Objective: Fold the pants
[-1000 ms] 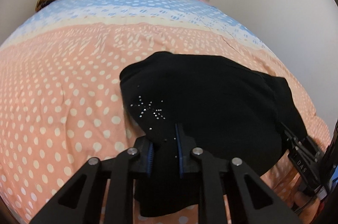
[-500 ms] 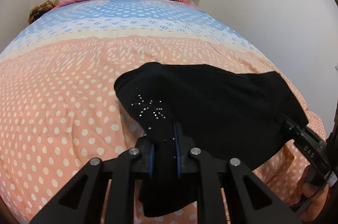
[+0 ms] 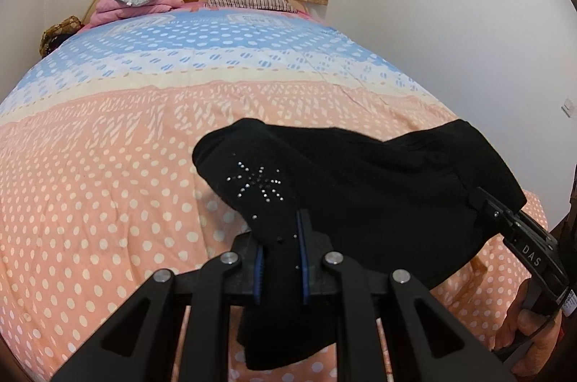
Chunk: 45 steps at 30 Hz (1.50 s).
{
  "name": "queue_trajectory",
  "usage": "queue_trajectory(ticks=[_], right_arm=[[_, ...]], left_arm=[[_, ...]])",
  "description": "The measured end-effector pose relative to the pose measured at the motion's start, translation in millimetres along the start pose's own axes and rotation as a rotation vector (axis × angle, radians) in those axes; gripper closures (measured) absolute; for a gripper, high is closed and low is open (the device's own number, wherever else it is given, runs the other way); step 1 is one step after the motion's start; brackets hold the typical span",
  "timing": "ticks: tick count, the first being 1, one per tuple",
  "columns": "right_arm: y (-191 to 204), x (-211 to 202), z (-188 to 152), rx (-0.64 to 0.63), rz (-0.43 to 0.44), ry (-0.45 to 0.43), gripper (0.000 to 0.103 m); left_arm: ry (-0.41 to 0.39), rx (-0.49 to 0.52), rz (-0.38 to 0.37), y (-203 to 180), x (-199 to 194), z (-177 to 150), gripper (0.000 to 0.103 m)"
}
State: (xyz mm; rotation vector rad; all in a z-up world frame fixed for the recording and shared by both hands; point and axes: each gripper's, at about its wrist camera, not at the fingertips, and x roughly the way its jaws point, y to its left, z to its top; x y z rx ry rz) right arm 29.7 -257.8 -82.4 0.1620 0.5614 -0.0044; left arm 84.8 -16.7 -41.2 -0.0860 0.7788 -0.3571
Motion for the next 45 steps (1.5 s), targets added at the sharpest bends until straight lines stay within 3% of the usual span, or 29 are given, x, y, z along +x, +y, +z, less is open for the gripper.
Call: queue_trajectory(ticks=[17,31,45], right_arm=[[11.2,-29.5,37.3,-0.025,-0.006,-0.098,0.075],[60.7,5.7,60.9,-0.108,0.087,-0.09,0.075],[155.2,56.3,89.7,-0.208,0.225,-0.085,0.075]], left_arm=[[-0.071,-0.002,-0.098,2.3,-9.7,34.2,0.088],[-0.104,-0.056,0.034,52.6,-9.4,47.9,0.088],[-0.159,-0.144,0.202,125.7,-19.4,56.5,0.088]])
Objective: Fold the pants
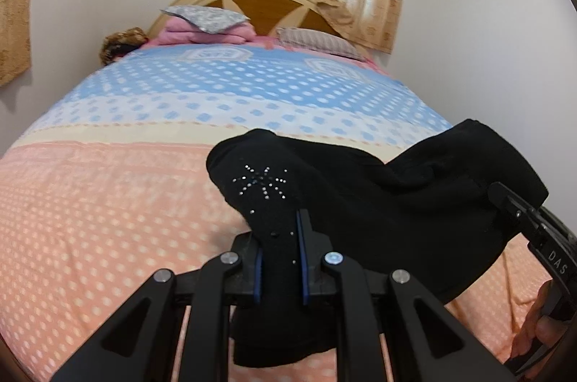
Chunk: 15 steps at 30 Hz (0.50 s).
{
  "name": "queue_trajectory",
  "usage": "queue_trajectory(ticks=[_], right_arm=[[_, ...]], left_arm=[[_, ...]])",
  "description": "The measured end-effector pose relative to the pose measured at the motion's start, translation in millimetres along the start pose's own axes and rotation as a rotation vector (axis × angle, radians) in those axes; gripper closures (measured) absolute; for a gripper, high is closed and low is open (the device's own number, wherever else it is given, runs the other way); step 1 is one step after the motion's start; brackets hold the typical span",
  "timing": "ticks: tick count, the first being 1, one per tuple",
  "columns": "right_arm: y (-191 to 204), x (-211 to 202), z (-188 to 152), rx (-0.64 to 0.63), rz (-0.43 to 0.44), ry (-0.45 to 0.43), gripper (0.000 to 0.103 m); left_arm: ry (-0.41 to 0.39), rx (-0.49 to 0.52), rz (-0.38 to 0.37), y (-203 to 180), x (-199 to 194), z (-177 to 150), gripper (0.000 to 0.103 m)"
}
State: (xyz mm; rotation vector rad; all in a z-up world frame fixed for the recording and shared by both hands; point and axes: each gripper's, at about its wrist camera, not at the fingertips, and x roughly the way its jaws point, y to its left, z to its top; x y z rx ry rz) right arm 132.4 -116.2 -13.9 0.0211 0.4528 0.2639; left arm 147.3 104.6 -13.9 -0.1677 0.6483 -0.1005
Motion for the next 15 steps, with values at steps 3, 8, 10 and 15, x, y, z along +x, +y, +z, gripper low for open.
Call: queue_trajectory(ticks=[3,8,10,15], right_arm=[[17.2,17.2,8.3,-0.019,0.032,0.002,0.075],[45.4,42.3,17.6,-0.056,0.081,0.002,0.075],[57.3,53.1,20.9,-0.068,0.098,0.003,0.075],[85.7,83.8,32.8,-0.082,0.144,-0.001,0.075]], left_arm=[[-0.004,-0.027,0.035,18.1,2.6,3.6,0.088],[-0.016,-0.066,0.097,47.5,7.3,8.1,0.088],[-0.019,-0.077,0.121,58.3,10.1,11.3,0.088],[-0.036,-0.09,0.181,83.2,16.4,23.0,0.088]])
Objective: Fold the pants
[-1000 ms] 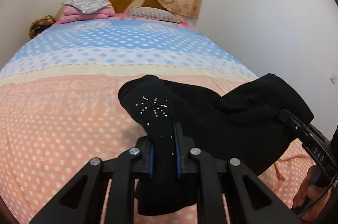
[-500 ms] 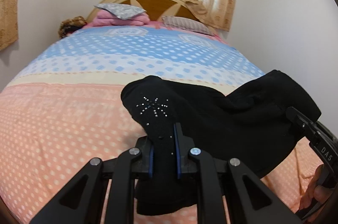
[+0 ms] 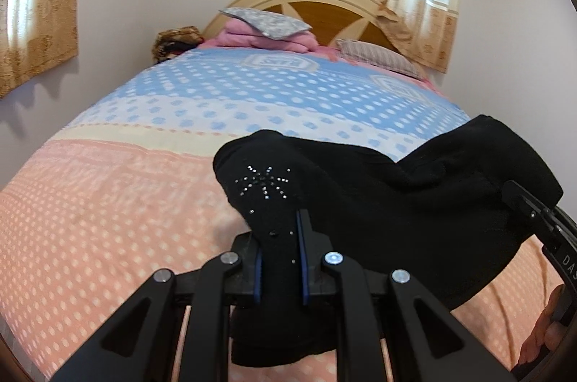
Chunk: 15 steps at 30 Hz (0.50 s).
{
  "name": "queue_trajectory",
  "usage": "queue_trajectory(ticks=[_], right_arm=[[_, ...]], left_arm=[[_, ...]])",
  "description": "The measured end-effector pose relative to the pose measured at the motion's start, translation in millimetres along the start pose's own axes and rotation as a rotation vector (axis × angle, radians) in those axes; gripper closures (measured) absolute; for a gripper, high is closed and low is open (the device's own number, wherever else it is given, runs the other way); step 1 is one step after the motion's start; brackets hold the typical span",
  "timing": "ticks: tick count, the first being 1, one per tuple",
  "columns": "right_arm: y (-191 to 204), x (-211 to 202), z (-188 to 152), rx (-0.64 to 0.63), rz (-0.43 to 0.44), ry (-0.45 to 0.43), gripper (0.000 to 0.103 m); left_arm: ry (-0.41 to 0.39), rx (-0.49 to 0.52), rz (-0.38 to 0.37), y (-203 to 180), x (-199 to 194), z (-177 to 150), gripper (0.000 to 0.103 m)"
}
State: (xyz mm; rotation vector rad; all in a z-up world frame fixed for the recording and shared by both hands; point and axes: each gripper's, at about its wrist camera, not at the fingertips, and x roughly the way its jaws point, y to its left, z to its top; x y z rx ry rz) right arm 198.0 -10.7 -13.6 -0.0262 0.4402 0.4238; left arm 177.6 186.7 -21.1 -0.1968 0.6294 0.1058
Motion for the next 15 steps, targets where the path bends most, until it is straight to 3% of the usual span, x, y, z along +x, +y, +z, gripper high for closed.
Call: queue_trajectory(ticks=[12,15], right_arm=[[26.3,88.4,16.1,0.014,0.042,0.001,0.075],[23.5,117.3,8.6,0.022,0.02,0.041,0.075]], left_arm=[[-0.046,0.05,0.184,24.3,50.8,24.2,0.088],[-0.009,0.07,0.214,25.4,73.6,18.1,0.088]])
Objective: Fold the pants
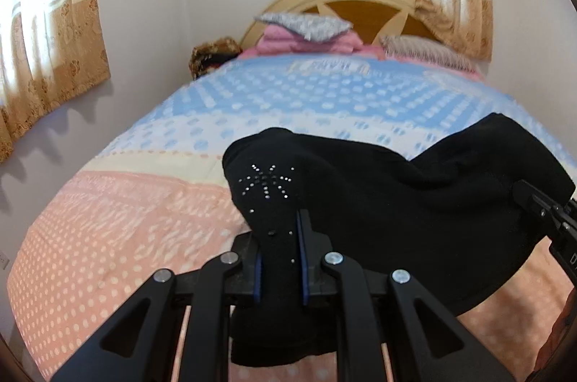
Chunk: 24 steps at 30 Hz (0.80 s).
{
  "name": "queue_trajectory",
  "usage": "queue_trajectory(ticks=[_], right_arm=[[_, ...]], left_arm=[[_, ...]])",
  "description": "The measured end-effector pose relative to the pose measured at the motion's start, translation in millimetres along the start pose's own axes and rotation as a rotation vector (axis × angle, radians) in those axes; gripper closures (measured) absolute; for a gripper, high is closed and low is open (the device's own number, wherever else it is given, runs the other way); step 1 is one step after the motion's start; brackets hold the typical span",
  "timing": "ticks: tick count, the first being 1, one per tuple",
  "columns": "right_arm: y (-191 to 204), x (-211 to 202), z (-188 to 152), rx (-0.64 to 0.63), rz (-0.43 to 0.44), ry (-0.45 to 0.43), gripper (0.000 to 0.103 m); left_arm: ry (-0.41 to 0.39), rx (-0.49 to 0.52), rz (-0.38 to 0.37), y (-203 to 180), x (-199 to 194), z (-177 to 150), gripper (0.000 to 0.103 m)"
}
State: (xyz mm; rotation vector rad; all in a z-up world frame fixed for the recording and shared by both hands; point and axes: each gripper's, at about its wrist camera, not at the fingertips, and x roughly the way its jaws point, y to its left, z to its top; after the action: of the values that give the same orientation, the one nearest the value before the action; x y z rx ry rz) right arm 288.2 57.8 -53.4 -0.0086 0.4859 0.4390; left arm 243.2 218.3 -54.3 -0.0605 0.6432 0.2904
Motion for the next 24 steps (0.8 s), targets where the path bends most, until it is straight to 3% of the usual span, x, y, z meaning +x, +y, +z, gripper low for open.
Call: queue_trajectory(ticks=[4,9,19,22,23,24], right_arm=[[-7.5,37.8,-16.7,0.016,-0.033,0.095,0.075],[-22.7,68.2,-35.4,0.033,-0.073,0.21,0.075],[-19.8,89.3,-41.9,-0.047,-0.118,0.336,0.074],[-14.2,90.7,-41.2,-0.096,-0.139,0.363,0.074],[-13.3,90.0,-42.2,-0.112,-0.142,0.369,0.073],[-12.1,89.1,-43.5,-0.133,-0.143,0.372,0.073]], left_arm=[[0.1,0.036,0.021,-8.3,34.5,-17.6,0.088],[0.179,0.056,0.034,-5.8,48.2,-33.2,0.087],[0.208,0.1,0.055,-13.2,51.5,-36.9,0.084],[0.225,0.134,0.075,-14.8,45.5,-38.0,0.077],[0.225,0.153,0.084,-15.3,44.6,-39.8,0.072],[0.224,0.169,0.103,-15.1,43.7,-41.9,0.059]])
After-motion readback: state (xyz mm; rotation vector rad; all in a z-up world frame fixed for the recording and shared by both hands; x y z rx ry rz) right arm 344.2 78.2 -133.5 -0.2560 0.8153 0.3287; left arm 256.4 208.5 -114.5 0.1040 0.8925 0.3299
